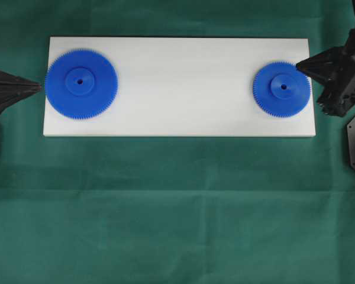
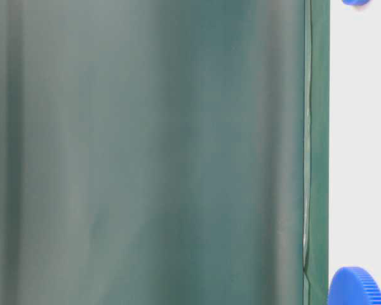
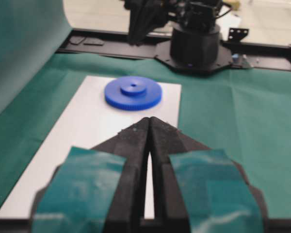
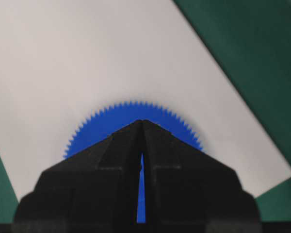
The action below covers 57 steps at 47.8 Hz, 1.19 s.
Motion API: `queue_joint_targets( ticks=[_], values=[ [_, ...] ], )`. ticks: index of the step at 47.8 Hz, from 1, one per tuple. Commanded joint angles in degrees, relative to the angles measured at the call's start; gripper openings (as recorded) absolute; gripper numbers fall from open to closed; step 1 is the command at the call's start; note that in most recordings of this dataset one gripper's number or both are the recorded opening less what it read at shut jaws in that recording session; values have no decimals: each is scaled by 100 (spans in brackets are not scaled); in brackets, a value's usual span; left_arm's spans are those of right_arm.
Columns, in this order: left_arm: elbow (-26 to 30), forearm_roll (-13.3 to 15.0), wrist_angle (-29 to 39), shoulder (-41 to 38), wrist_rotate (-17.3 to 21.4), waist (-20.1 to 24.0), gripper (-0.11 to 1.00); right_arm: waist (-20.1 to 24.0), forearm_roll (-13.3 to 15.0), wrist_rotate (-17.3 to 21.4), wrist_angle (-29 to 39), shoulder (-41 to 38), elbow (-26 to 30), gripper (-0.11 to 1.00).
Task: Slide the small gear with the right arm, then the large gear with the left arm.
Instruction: 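Lower the right gripper onto the hub of the small blue gear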
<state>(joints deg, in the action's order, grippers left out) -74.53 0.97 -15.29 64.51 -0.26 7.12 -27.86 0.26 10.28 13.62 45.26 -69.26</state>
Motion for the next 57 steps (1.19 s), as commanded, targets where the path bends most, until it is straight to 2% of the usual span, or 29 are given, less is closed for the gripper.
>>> queue_joint_targets(
  ticks=[1, 14, 26, 38, 57],
  values=[
    [70, 9, -62, -70, -18, 9, 0, -9, 9, 70, -88, -290, 0, 51],
    [62, 9, -53, -70, -26, 9, 0, 88, 9, 255, -483, -1037, -123, 51],
    [62, 9, -53, -70, -35, 9, 0, 202, 9, 272, -844, -1600, -114, 51],
    [62, 9, -44, -70, -35, 9, 0, 202, 9, 272, -1107, -1846, -132, 51],
    [44, 9, -35, -70, -44, 9, 0, 202, 9, 272, -1143, -2162, -132, 51]
  ],
)
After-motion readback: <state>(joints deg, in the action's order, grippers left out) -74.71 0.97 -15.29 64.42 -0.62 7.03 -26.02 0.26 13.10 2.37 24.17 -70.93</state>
